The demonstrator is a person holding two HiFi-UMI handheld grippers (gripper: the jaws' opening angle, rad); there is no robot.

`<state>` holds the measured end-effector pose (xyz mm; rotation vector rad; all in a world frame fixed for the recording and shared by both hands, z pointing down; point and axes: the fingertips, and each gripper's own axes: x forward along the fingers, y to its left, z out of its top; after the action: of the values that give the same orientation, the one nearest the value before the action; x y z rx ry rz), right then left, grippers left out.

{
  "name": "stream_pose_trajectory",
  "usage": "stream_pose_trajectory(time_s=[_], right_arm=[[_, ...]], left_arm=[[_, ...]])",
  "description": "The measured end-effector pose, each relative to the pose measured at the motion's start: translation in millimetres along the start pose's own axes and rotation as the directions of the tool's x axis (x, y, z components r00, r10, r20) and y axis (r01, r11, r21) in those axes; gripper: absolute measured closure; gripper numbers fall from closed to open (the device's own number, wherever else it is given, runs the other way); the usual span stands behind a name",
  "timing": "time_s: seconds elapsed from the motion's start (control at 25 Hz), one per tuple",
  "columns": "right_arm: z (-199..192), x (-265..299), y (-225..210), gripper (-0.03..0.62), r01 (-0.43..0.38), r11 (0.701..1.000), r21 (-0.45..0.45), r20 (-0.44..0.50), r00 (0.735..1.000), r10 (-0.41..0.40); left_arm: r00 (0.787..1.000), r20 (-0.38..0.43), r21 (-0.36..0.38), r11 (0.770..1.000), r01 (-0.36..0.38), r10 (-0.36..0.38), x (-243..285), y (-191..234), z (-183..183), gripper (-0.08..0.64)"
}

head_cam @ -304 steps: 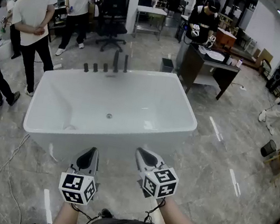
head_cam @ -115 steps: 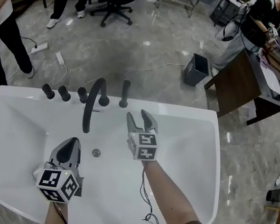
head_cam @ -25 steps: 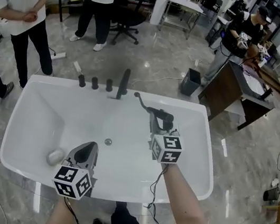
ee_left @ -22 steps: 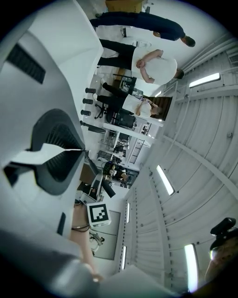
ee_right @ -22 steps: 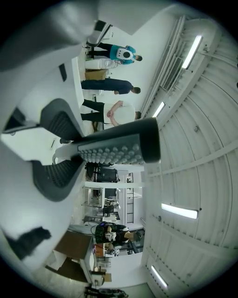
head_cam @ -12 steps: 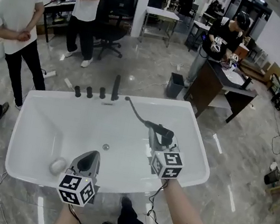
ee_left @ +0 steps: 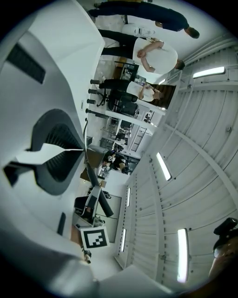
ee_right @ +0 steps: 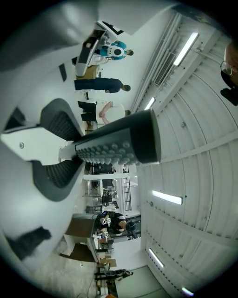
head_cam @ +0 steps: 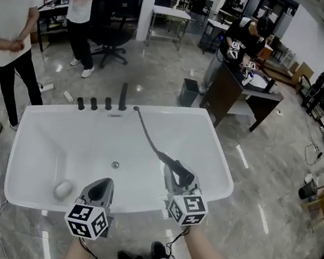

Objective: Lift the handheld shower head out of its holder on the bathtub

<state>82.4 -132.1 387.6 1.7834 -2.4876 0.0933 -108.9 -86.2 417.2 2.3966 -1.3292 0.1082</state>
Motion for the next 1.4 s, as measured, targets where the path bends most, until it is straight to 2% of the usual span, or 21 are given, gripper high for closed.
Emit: stream_pose_trajectory(time_s=[0.28, 0.44, 0.52, 0.68, 0.84, 1.12, 1.4], right_arm=[[11, -50, 5, 0.453, -0.047, 0.998, -0.052, 0.041, 0.998, 0.049], [13, -70, -10, 0.453, -0.078, 0.995, -0.067, 0.063, 0.995, 0.082], [17, -82, -19, 0.453, -0.096, 0.993, -0.072, 0.075, 0.992, 0.101], [20, -115, -28, 0.453, -0.137, 0.987, -0.082, 0.092, 0.985, 0.144], [16, -156, -29, 0.453, -0.183, 0.977, -0.105, 0.094, 0.977, 0.193], [3, -219, -43, 0.453, -0.219, 0.971, -0.092, 0.091, 0.97, 0.227], [-2, -252, -54, 0.453, -0.247, 0.965, -0.088, 0.091, 0.963, 0.254]], left_arm=[[1.0, 0.013, 0.003, 1.0, -0.024, 0.024, -12, -28, -4, 0.543], [0.997, 0.041, -0.037, 0.997, -0.068, 0.07, -15, -48, -6, 0.542], [0.995, 0.055, -0.058, 0.995, -0.084, 0.087, -19, -65, -6, 0.543], [0.992, 0.057, -0.043, 0.993, -0.109, 0.111, -34, -103, -16, 0.543], [0.989, 0.063, -0.072, 0.989, -0.129, 0.134, -49, -138, -33, 0.543], [0.989, 0.051, -0.045, 0.99, -0.136, 0.138, -63, -197, -57, 0.543], [0.986, 0.063, -0.044, 0.987, -0.151, 0.154, -70, -225, -69, 0.543]])
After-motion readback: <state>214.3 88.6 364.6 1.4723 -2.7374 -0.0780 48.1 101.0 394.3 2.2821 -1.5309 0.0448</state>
